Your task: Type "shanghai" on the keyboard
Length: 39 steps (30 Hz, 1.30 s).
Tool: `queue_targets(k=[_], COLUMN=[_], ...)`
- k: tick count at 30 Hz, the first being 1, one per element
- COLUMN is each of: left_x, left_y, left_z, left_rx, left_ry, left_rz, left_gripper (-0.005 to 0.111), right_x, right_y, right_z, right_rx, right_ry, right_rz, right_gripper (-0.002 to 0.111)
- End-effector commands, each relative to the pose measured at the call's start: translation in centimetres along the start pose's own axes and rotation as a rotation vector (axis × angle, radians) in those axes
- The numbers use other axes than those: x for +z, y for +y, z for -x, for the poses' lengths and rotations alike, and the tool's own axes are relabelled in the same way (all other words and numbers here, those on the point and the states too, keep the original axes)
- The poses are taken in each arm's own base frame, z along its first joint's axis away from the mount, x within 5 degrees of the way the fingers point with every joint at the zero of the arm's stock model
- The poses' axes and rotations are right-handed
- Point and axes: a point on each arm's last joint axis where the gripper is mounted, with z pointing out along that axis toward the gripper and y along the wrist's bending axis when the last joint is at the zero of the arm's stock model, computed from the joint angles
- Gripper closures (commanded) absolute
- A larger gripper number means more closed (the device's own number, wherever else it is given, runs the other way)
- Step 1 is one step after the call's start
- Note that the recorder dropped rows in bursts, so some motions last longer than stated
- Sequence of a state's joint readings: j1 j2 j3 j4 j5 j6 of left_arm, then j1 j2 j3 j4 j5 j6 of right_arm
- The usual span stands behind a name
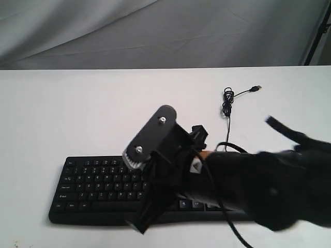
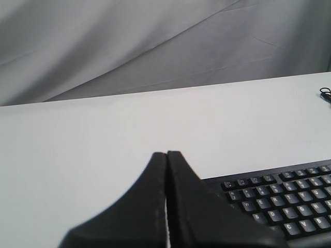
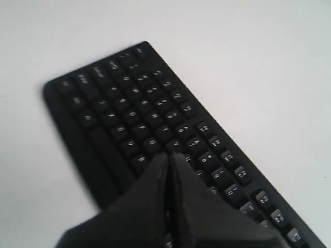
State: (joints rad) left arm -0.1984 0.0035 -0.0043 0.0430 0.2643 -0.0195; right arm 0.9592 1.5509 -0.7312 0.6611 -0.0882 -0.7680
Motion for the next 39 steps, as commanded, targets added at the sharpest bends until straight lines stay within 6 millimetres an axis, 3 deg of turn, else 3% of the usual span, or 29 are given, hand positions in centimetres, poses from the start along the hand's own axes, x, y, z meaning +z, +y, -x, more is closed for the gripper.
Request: queue_targets(k=[1,6,13,18,30,34,39], left_x=[0.0,0.0,0.0,0.0,0.0,0.0,0.0], left_y=[0.0,0.0,0.0,0.0,0.0,0.0,0.0], left_z=[-0.1,-0.1,-0.1,-0.1,-0.1,-0.1,-0.1], left_rx=[-0.001,-0.001,-0.001,-0.001,-0.001,-0.001,-0.001], left_ry=[-0.004,-0.004,-0.004,-0.004,-0.004,-0.004,-0.004], left_rz=[-0.004,-0.004,-0.004,-0.004,-0.004,-0.004,-0.004], left_gripper=[0.107,0.107,0.107,0.107,0.107,0.107,0.107], right_x=[-4.9,-8.4,-10.8,-12.7,-14.9,-16.0,-17.5], right_y=[1.9,2.3,2.1,2.3,1.0,1.1,0.2], right_z=[-1.5,-4.3,-8.0,-9.3,-14.4,-15.0,-15.2], right_rx=[0.041,0.068,0.069,0.072,0.312,0.376,0.361], right_ry=[-0.060,-0.088,-0.094,-0.142,-0.188,-0.204,-0.318], right_rz=[0.053,0.074,0.074,0.111,0.046,0.067,-0.084], right_gripper=[0.108,0.108,0.108,0.108,0.108,0.108,0.108])
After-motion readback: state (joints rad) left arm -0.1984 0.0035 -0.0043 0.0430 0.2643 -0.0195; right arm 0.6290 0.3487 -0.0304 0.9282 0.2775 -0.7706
